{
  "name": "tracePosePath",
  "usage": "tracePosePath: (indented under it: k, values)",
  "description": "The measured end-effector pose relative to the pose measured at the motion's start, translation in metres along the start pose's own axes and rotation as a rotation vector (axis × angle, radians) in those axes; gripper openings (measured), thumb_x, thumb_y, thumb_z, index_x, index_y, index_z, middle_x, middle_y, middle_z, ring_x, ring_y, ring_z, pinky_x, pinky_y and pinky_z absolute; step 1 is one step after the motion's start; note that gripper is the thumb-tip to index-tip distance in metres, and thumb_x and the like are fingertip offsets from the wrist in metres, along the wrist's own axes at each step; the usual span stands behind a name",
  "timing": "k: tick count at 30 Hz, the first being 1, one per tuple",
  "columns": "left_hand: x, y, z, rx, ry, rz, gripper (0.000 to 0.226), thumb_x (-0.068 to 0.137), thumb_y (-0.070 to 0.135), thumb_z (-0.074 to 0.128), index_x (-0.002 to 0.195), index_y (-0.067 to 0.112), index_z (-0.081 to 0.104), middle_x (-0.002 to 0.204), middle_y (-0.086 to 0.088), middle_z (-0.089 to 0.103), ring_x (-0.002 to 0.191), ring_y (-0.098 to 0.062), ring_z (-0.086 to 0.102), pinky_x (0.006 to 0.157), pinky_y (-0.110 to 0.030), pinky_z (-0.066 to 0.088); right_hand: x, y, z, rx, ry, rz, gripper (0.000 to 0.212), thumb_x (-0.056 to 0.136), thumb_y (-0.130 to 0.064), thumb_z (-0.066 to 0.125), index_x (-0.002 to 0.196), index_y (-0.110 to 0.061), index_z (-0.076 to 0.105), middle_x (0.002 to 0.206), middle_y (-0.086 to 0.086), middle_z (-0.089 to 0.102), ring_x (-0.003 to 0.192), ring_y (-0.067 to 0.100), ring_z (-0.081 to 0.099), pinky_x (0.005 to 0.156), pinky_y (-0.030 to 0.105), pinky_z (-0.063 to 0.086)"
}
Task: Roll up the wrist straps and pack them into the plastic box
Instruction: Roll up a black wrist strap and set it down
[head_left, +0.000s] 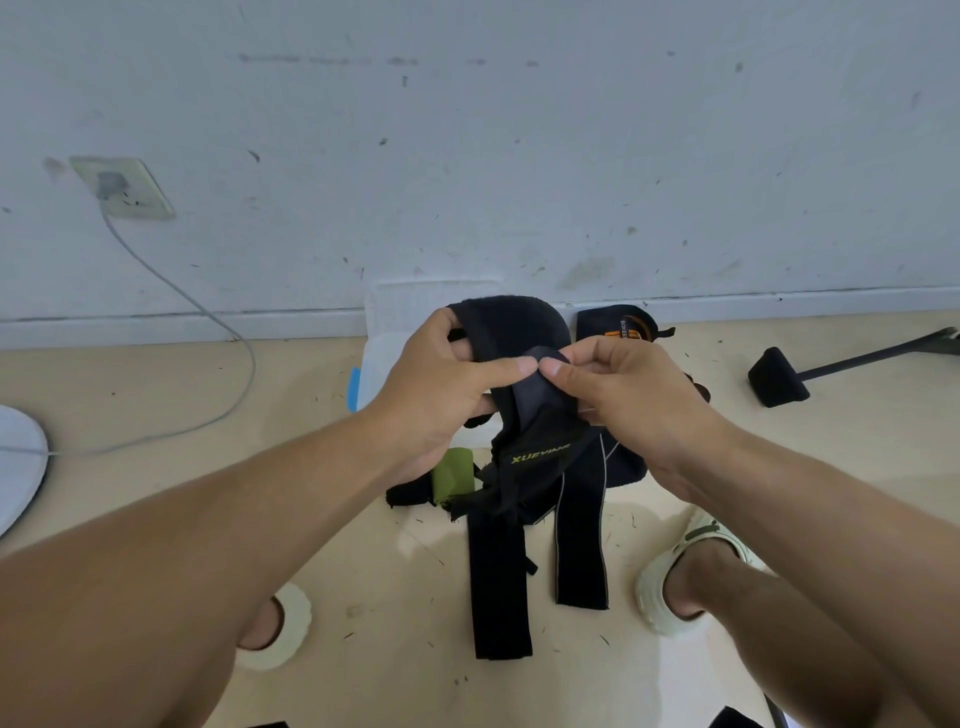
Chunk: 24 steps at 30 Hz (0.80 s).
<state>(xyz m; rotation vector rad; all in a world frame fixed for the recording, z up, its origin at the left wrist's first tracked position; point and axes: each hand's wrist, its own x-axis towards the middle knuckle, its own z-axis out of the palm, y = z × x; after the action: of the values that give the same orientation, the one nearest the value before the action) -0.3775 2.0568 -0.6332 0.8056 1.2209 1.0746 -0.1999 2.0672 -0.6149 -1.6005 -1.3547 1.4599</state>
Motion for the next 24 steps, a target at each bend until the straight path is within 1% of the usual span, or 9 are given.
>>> tracePosePath:
  k: [2,5,9,14,15,17,20,22,24]
  values:
    - [-0.0007,-0.0026,-0.0002,0.027,0.001,0.023,0.053,0.086,-0.005,0.077,0.131,0.012,0.054,0.114,-0.007,0.078,0.104,-0.025,0.077,0.088,-0.046,0.063,0.0001,0.0007,-0.0001,0.003,0.000,0.007,0.013,0.095,-0.025,0.074,0.096,-0.011,0.076,0.090,0.010,0.079,0.076,0.013,0.072,0.077,0.028,0.057]
    - [0.0003,-0.0034,-0.0012,0.049,0.012,0.040,0.054,0.086,-0.006,0.077,0.131,0.014,0.055,0.114,-0.006,0.078,0.105,-0.024,0.076,0.091,-0.049,0.062,0.0009,0.0007,-0.0012,-0.011,0.028,-0.003,0.016,0.092,-0.027,0.079,0.095,-0.012,0.075,0.091,0.008,0.078,0.078,0.015,0.071,0.081,0.030,0.058]
    - [0.0014,-0.0018,-0.0027,0.069,0.005,0.042,0.056,0.086,-0.006,0.077,0.132,0.016,0.055,0.115,-0.005,0.078,0.107,-0.024,0.076,0.093,-0.051,0.062,0.0026,-0.0005,-0.0055,-0.043,0.088,-0.015,0.027,0.086,-0.033,0.084,0.099,-0.015,0.069,0.087,0.004,0.069,0.073,0.011,0.068,0.071,0.023,0.049]
    - [0.0010,-0.0012,-0.0042,0.111,-0.022,0.029,0.061,0.085,-0.007,0.078,0.135,0.019,0.054,0.114,-0.004,0.078,0.105,-0.024,0.076,0.093,-0.051,0.062,0.0057,0.0002,-0.0079,-0.076,0.072,0.008,0.034,0.083,-0.037,0.085,0.108,-0.021,0.069,0.093,0.003,0.069,0.079,0.010,0.065,0.072,0.021,0.044]
    - [0.0006,-0.0013,-0.0041,0.120,-0.028,0.029,0.062,0.085,-0.007,0.078,0.135,0.019,0.054,0.114,-0.004,0.078,0.105,-0.023,0.076,0.092,-0.050,0.062,0.0057,0.0000,-0.0083,-0.076,0.050,0.013,0.033,0.083,-0.037,0.085,0.108,-0.020,0.071,0.093,0.003,0.072,0.078,0.008,0.067,0.070,0.020,0.045]
    - [0.0004,-0.0019,-0.0040,0.136,-0.035,0.036,0.061,0.085,-0.003,0.080,0.135,0.020,0.055,0.115,-0.003,0.078,0.107,-0.023,0.075,0.092,-0.047,0.062,0.0043,-0.0012,-0.0081,-0.073,-0.004,0.013,0.027,0.085,-0.036,0.083,0.101,-0.017,0.075,0.090,0.002,0.074,0.075,0.005,0.068,0.069,0.016,0.046]
    - [-0.0001,-0.0020,-0.0040,0.139,-0.043,0.039,0.054,0.090,0.005,0.079,0.135,0.020,0.055,0.116,-0.003,0.078,0.107,-0.023,0.075,0.094,-0.050,0.061,0.0026,-0.0025,-0.0077,-0.036,-0.050,0.009,0.025,0.089,-0.032,0.079,0.094,-0.009,0.075,0.087,0.007,0.074,0.075,0.007,0.069,0.074,0.021,0.049]
    - [-0.0004,-0.0017,-0.0038,0.155,-0.038,0.042,0.052,0.091,0.006,0.077,0.136,0.021,0.055,0.114,-0.002,0.078,0.105,-0.021,0.076,0.094,-0.050,0.061,0.0012,-0.0035,-0.0069,-0.009,-0.073,0.008,0.016,0.091,-0.028,0.078,0.089,-0.013,0.075,0.087,0.002,0.077,0.078,0.010,0.073,0.077,0.025,0.052]
    - [-0.0009,-0.0022,-0.0028,0.194,-0.027,0.060,0.054,0.090,0.004,0.078,0.135,0.023,0.055,0.112,0.000,0.079,0.103,-0.019,0.076,0.095,-0.047,0.062,-0.0003,-0.0034,-0.0049,-0.011,-0.081,0.005,0.011,0.092,-0.026,0.077,0.085,-0.018,0.076,0.087,0.000,0.078,0.082,0.013,0.075,0.081,0.029,0.056]
